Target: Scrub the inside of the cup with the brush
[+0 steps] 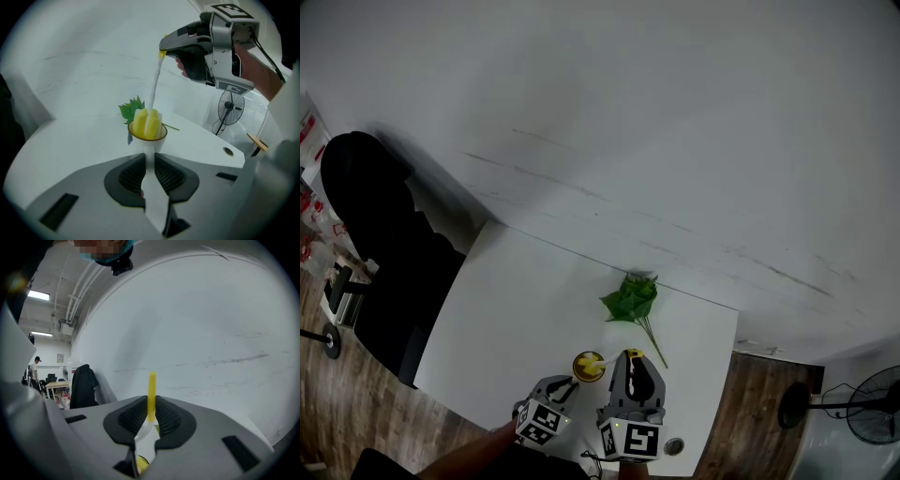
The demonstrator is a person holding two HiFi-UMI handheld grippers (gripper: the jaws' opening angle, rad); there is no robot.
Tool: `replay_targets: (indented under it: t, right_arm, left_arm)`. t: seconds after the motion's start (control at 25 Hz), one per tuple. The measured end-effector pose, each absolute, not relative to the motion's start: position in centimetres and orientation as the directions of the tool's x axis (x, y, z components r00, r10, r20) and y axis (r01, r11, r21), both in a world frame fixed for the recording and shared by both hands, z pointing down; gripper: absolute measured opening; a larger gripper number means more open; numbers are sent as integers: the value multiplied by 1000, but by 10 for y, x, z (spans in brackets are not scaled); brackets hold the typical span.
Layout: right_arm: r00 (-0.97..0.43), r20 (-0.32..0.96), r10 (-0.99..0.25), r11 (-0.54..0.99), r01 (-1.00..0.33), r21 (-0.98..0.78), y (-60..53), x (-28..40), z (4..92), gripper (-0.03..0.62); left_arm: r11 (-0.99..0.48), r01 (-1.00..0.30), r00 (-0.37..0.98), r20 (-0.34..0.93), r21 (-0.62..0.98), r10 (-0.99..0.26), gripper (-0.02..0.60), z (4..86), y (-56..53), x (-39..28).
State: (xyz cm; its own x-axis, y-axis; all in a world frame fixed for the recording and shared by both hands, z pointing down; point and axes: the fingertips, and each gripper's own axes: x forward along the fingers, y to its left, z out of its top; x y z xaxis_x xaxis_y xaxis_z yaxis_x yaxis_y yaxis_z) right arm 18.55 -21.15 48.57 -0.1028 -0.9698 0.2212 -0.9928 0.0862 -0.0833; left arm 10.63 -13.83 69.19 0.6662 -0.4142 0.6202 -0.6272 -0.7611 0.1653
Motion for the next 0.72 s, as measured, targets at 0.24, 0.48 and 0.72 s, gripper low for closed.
replay_targets:
  t: [0.24, 0.48, 0.72]
  right_arm:
    - [-110, 264, -958, 90, -992, -86, -214, 184, 505, 67]
    - [-111, 274, -955, 91, -992, -86, -216, 184, 507, 67]
    - [-123, 238, -963, 104, -990, -90, -211, 175, 493, 66]
  left_arm:
    - [-762, -625, 666, 623, 167, -409, 72, 692, -138, 106]
    - [-762, -626, 666, 621, 165, -413, 72, 692, -139, 107]
    - [-763, -624, 668, 621, 167, -411, 72, 692, -138, 107]
